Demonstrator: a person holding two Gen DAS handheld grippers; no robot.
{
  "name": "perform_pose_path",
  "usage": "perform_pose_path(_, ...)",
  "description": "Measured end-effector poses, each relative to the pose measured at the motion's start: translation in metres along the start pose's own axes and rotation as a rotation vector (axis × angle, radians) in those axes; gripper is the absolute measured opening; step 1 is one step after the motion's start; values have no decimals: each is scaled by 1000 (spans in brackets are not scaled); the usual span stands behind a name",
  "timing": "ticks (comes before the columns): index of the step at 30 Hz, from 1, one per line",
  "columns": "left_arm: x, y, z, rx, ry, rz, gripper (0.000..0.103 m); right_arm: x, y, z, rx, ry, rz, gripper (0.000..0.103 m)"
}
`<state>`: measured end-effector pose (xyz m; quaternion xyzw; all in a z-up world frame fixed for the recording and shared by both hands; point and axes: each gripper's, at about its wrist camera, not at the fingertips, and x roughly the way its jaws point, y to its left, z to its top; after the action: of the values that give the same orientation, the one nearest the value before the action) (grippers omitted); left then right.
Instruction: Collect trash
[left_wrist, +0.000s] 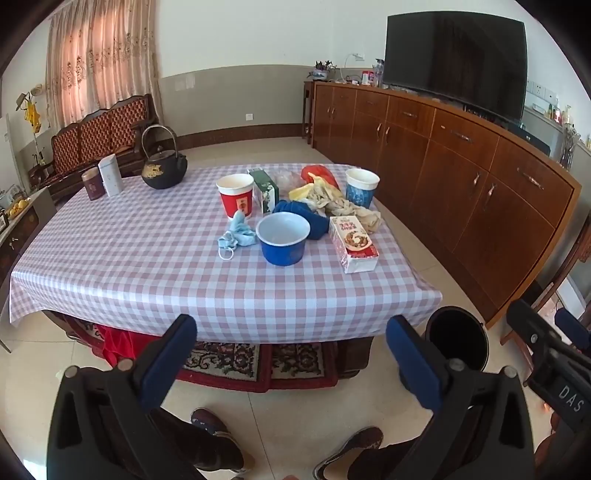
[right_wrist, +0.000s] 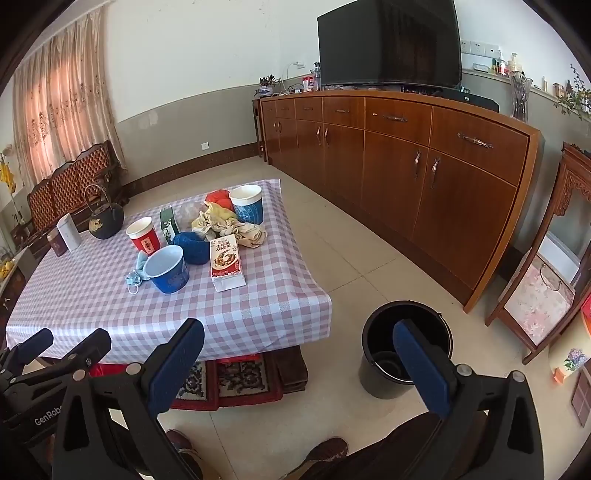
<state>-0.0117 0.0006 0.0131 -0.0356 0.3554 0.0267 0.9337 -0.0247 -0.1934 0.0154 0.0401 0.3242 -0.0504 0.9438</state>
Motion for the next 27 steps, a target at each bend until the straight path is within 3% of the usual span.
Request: perform_pose_path(27,-3,5,4,-10,-43,12,103,-9,0,4,-5,-43,-6,103)
